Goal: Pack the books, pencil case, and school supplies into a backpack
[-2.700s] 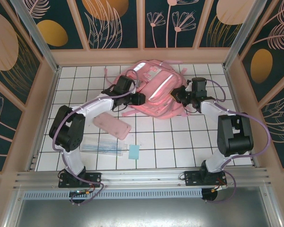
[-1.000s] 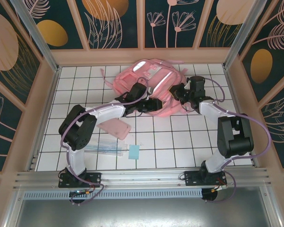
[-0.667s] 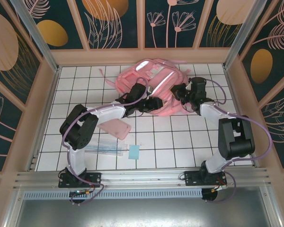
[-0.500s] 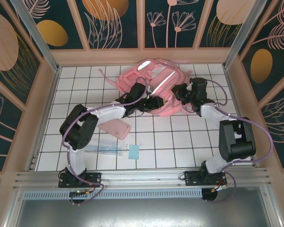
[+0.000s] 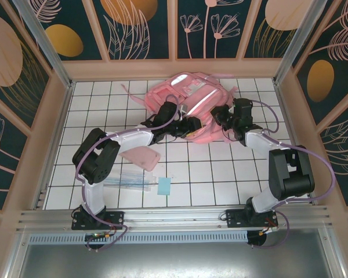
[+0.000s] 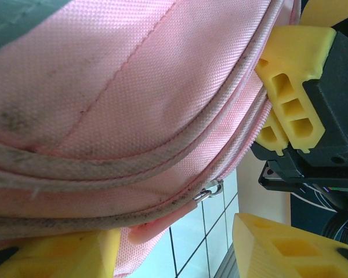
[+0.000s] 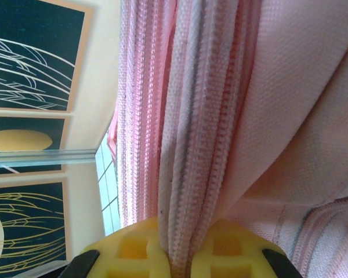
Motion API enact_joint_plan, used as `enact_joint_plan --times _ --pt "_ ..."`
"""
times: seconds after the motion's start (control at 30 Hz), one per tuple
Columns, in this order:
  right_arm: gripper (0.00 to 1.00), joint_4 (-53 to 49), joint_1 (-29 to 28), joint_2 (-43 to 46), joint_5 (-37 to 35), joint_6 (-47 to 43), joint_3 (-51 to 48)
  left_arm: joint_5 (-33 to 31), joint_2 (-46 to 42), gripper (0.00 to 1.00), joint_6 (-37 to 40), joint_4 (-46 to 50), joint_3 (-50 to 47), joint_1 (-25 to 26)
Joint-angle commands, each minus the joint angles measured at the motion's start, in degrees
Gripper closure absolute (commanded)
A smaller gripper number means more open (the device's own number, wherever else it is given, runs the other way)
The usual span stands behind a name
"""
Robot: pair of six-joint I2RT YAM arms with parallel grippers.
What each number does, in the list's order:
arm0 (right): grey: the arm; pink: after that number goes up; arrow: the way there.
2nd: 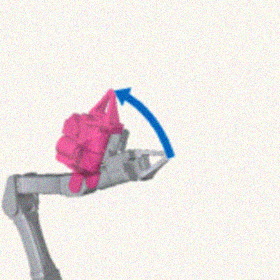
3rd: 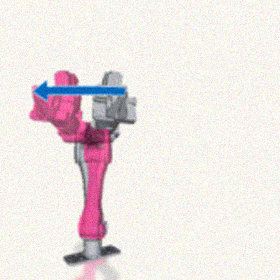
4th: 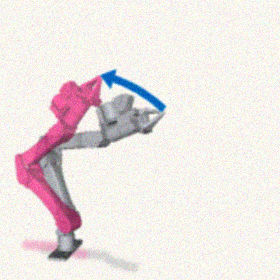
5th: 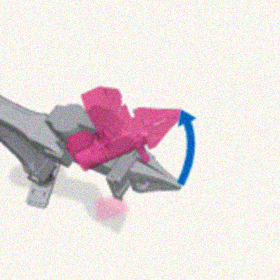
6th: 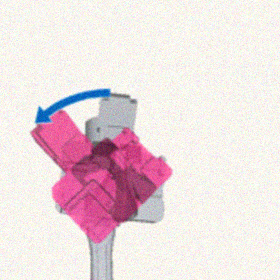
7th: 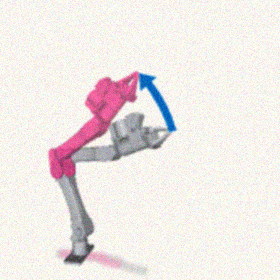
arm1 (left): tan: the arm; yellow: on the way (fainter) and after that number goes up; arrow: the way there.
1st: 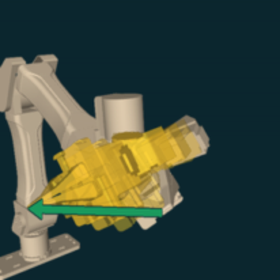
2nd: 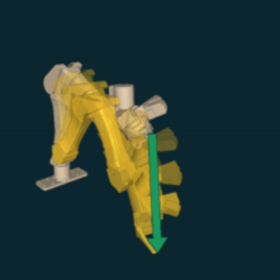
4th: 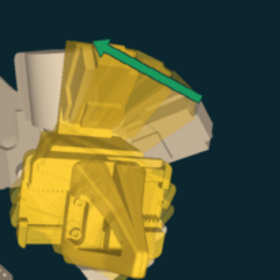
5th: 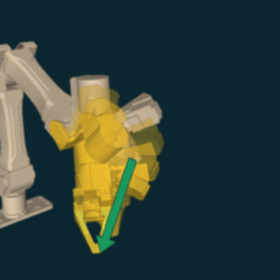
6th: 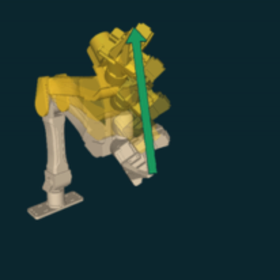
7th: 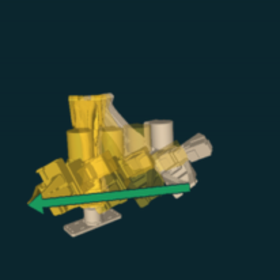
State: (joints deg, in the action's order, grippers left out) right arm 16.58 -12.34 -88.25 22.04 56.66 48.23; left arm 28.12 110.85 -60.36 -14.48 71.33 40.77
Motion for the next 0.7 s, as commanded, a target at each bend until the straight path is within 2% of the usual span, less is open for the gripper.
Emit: enact_joint_plan --times 0.0,0.2,0.37,0.67 --pt "1.00 2.96 -3.97 0.87 4.15 0.72 -0.35 2.10 -2.88 0.47 -0.27 -13.81 2.22 1.53" --pt "1.00 3.37 -4.91 -0.17 4.03 1.48 -0.04 1.33 -1.42 0.50 -0.03 -14.84 3.82 2.29" --pt "1.00 3.67 -4.86 -0.23 3.97 1.74 -0.75 -1.12 -2.04 0.63 2.81 -13.32 4.34 2.29" --pt "1.00 3.28 -4.64 -0.03 4.15 1.60 -0.66 -0.87 0.03 0.63 4.05 -11.04 4.57 2.38"
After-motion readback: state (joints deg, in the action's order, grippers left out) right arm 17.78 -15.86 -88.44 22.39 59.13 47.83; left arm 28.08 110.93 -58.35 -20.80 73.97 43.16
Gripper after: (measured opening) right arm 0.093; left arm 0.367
